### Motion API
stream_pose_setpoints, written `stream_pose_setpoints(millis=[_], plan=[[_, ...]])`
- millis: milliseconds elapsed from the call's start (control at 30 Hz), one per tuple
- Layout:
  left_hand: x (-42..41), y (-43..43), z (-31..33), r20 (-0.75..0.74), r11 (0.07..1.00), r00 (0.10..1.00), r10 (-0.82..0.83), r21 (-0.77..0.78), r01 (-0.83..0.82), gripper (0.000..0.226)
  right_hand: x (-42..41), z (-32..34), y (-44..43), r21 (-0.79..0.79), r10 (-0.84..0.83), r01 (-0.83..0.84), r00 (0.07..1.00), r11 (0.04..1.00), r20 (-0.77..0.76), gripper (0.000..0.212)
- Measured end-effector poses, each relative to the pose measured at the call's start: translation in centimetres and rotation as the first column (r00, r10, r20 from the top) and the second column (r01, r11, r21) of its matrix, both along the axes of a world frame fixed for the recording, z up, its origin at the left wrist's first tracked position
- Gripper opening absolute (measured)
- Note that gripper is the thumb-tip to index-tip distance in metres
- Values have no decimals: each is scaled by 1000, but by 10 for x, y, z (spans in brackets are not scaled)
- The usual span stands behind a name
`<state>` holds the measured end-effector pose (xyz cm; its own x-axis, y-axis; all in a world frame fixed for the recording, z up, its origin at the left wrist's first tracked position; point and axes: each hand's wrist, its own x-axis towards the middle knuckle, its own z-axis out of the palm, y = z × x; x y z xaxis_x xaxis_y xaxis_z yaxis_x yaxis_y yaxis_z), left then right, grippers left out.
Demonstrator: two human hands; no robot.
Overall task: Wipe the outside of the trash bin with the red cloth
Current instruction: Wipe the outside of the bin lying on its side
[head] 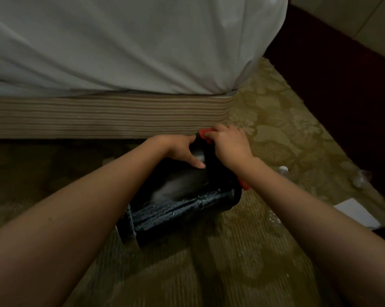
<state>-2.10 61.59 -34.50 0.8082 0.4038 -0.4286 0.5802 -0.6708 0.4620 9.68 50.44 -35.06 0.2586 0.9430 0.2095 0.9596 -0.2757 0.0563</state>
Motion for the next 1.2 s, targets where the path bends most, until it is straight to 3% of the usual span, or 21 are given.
stream_pose_setpoints(millis=[100, 233, 333, 433, 500, 667, 900, 967, 1067, 1200], plan=[[0, 2, -1, -1, 1000, 1000, 5, -9, -5, 99, 0, -2, 2, -15, 10, -10, 1000, 1000, -24, 39], [1, -1, 2, -36, 1000, 999, 13, -11, -13, 106, -7, -12, -67, 119, 105, -94, 991, 988, -83, 42], [-2, -9, 3, -20, 999, 999, 34, 6, -34, 106, -11, -15, -93, 63, 124, -122, 992, 991, -28, 49], [-14, -14, 7, -7, 992, 997, 80, 102, -79, 97, -14, -9, -79, 24, 60, -59, 997, 998, -40, 42], [-33, -8, 13, -63, 986, 995, 77, 150, -67, 92, -14, -8, -73, -13, 42, -42, 998, 999, -42, 42], [-112, 23, 18, -184, 981, 966, 180, -42, -190, 94, -9, -5, -80, -7, 51, -52, 993, 999, -102, 42], [-157, 39, 4, -126, 952, 955, 268, -119, -283, 101, -67, 23, -20, 298, 255, -196, 951, 934, -176, 31], [-164, 41, 0, -80, 948, 959, 271, -152, -281, 93, -94, 24, 8, 274, 303, -245, 933, 930, -193, 32], [-171, 46, 0, -48, 939, 964, 260, -221, -264, 64, -136, 0, 28, 84, 273, -262, 949, 961, -156, 39], [-170, 53, -1, -67, 941, 968, 240, -228, -249, 63, -141, -6, 1, 102, 355, -345, 929, 933, -105, 46]])
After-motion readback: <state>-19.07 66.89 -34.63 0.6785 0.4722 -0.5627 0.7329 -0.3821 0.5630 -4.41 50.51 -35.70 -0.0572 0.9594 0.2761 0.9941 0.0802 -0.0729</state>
